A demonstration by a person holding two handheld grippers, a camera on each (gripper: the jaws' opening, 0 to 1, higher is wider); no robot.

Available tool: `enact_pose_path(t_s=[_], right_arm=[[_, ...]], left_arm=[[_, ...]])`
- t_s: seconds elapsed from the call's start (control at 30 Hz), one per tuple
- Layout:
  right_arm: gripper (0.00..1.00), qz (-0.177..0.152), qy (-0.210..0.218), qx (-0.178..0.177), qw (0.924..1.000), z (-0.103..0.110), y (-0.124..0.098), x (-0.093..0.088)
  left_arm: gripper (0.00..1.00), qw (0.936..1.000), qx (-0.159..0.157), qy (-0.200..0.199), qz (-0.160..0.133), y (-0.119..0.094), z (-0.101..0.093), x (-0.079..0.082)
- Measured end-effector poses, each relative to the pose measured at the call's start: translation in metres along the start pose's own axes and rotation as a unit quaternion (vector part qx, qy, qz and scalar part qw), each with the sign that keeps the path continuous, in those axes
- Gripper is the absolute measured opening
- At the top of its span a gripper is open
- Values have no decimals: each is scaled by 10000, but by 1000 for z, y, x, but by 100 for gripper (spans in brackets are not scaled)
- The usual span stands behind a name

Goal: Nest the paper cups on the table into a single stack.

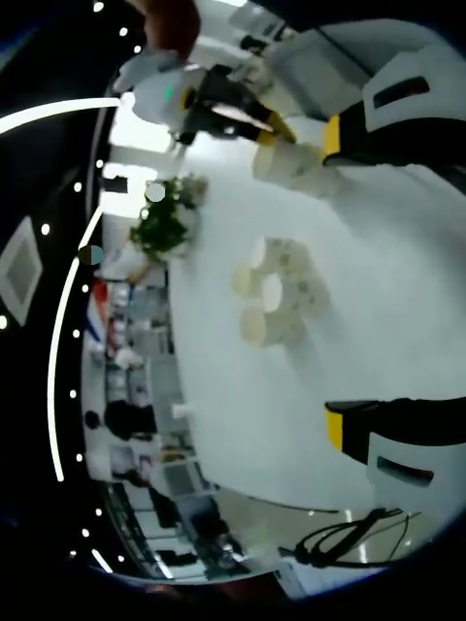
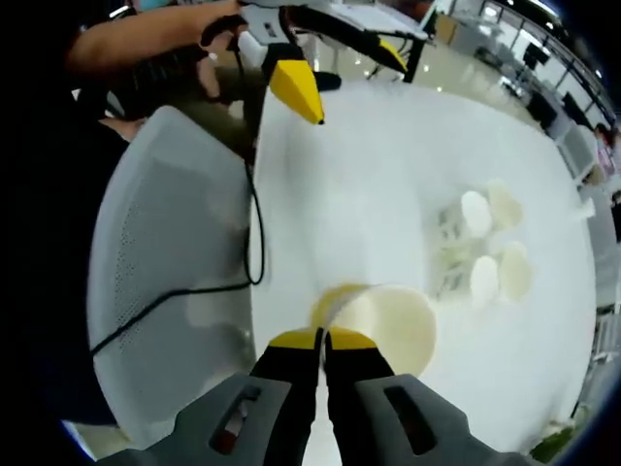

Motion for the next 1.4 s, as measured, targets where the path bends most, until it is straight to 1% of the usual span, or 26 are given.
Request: enact_pose_path(t_s=[0.27,0.37,0.57,0.67,0.8,0.87,0.93,0.97,1.03,1.1,1.2,1.23,1.33,1.37,1.4], right_arm=[[0,-83,86,-43,9999,-4,11,-2],[0,-69,129,-55,9999,-6,12,-3],[1,-190,209,-30,9996,-7,12,-4],[5,-310,196,22,9993,-6,13,-5],[8,-436,220,-2,9988,-8,9,-5],[10,-578,236,-58,9980,-9,3,-5],[16,-801,262,-161,9963,-12,-2,-5],[19,-841,280,-198,9959,-14,-5,-6],[24,-1054,308,-327,9934,-18,-13,-7],[31,-1314,469,-479,9891,-24,-22,-10],[38,-1546,639,-605,9841,-31,-33,-18],[38,-1607,707,-657,9823,-33,-36,-21],[42,-2080,867,-998,9692,-41,-46,-34],[45,-2161,1010,-953,9665,-42,-47,-39],[46,-2290,1263,-917,9608,-44,-49,-46]], left_arm=[[98,10000,2,12,14,0,-1,0],[98,10000,0,4,26,0,-1,0],[98,10000,-7,-10,32,0,-2,-1],[98,10000,-10,-24,24,0,-2,-1],[98,10000,-7,-25,14,0,-2,-1],[98,10000,-11,-27,4,0,-2,-1],[98,10000,-14,-16,3,0,-1,-1],[98,10000,-16,-10,-1,0,-1,-1],[98,10000,-26,9,-10,1,-2,0],[98,10000,-34,19,-37,1,-2,1],[98,10000,-60,42,-66,1,-4,4],[98,9999,-69,58,-72,2,-5,5],[98,9998,-91,94,-123,2,-6,6],[98,9998,-101,100,-124,3,-6,6],[98,9998,-109,110,-131,3,-7,6]])
Point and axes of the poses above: the point that each gripper's makers call its tool centre point, and the gripper's own axes: y roughly forward along the fingers, z roughly to its left, x roughly out of its top, the point moved 10 cm from there along -y, roughly backward along the fingers, and after that the axes turned 10 degrees about z, right-handed, at the moved point
